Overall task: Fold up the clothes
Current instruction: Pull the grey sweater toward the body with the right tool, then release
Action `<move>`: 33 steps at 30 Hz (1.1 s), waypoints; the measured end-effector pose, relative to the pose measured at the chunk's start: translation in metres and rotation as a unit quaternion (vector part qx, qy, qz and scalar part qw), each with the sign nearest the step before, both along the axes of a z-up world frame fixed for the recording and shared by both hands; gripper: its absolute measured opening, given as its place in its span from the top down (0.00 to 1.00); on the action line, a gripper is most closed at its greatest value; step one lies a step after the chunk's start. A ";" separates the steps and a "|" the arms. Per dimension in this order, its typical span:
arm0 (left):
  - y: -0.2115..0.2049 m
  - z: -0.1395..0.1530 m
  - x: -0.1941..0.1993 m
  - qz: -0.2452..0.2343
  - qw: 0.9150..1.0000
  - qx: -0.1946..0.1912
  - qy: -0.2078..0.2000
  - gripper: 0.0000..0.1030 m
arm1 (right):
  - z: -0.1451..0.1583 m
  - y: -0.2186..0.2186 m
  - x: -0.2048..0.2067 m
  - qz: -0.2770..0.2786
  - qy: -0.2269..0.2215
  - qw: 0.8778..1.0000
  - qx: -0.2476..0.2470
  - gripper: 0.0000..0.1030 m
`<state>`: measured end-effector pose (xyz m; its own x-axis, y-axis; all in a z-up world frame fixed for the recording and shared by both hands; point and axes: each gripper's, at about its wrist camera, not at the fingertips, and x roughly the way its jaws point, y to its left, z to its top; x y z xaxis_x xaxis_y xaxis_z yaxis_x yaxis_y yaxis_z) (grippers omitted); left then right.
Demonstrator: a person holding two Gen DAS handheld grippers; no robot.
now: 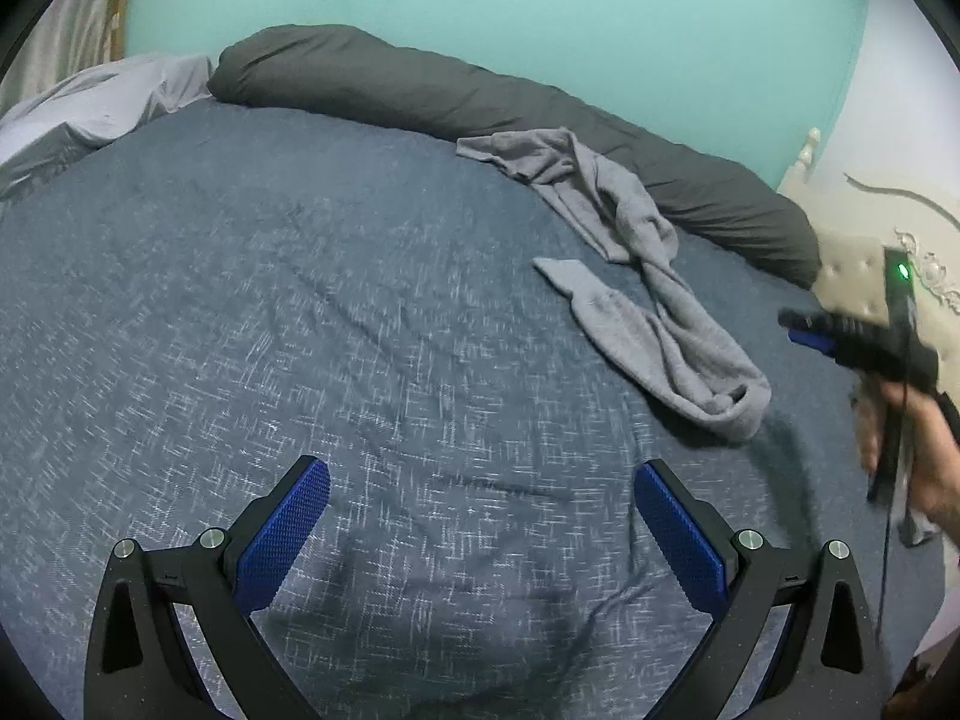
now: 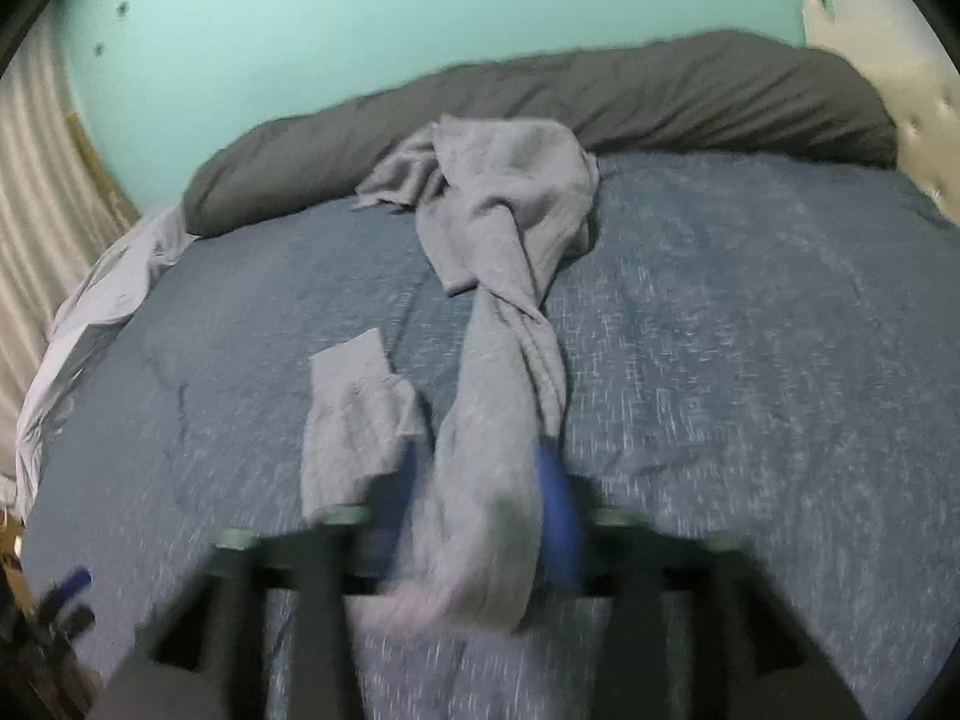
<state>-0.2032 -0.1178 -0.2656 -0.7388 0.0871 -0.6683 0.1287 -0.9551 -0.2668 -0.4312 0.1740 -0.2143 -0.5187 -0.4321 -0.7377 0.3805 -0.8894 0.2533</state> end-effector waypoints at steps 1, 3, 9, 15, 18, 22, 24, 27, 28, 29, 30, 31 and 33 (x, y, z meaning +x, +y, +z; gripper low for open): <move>0.001 -0.003 -0.001 0.000 1.000 -0.003 0.000 0.00 | -0.007 -0.005 -0.012 -0.001 -0.012 1.000 0.004 0.45; 0.005 -0.009 -0.001 -0.003 1.000 -0.011 -0.002 0.00 | -0.021 -0.016 -0.033 -0.006 -0.031 0.999 0.020 0.43; 0.014 -0.023 -0.006 -0.020 0.999 -0.023 -0.009 0.00 | -0.064 -0.032 -0.074 -0.028 -0.082 0.995 0.044 0.37; 0.016 -0.030 -0.009 -0.025 0.999 -0.030 -0.017 0.00 | -0.083 -0.055 -0.066 0.012 -0.071 0.992 0.099 0.73; 0.017 -0.029 -0.008 -0.026 0.999 -0.031 -0.016 0.00 | -0.072 -0.057 -0.050 0.032 -0.046 0.993 0.100 0.86; 0.019 -0.022 -0.004 -0.024 0.999 -0.042 -0.001 0.00 | -0.039 -0.052 -0.017 0.057 -0.007 0.995 0.079 0.88; 0.019 -0.019 0.000 -0.021 0.999 -0.049 0.003 0.00 | -0.017 -0.047 0.007 0.079 0.014 0.995 0.067 0.88; 0.019 -0.014 0.005 -0.017 0.999 -0.048 0.007 0.00 | 0.009 -0.041 0.045 0.119 0.023 0.991 0.057 0.88; 0.019 -0.011 0.008 -0.016 0.999 -0.046 0.011 0.00 | 0.015 -0.037 0.059 0.132 0.022 0.990 0.055 0.88; 0.019 -0.008 0.010 -0.016 0.999 -0.046 0.014 0.00 | 0.021 -0.032 0.074 0.146 0.019 0.988 0.052 0.88; 0.019 -0.005 0.012 -0.015 0.999 -0.045 0.017 0.00 | 0.024 -0.027 0.091 0.163 0.014 0.985 0.051 0.88; 0.019 -0.002 0.014 -0.013 0.999 -0.045 0.020 0.00 | 0.026 -0.021 0.107 0.178 0.006 0.983 0.051 0.88; 0.017 0.002 0.019 -0.008 0.999 -0.039 0.025 0.00 | 0.024 -0.009 0.140 0.204 -0.017 0.977 0.054 0.88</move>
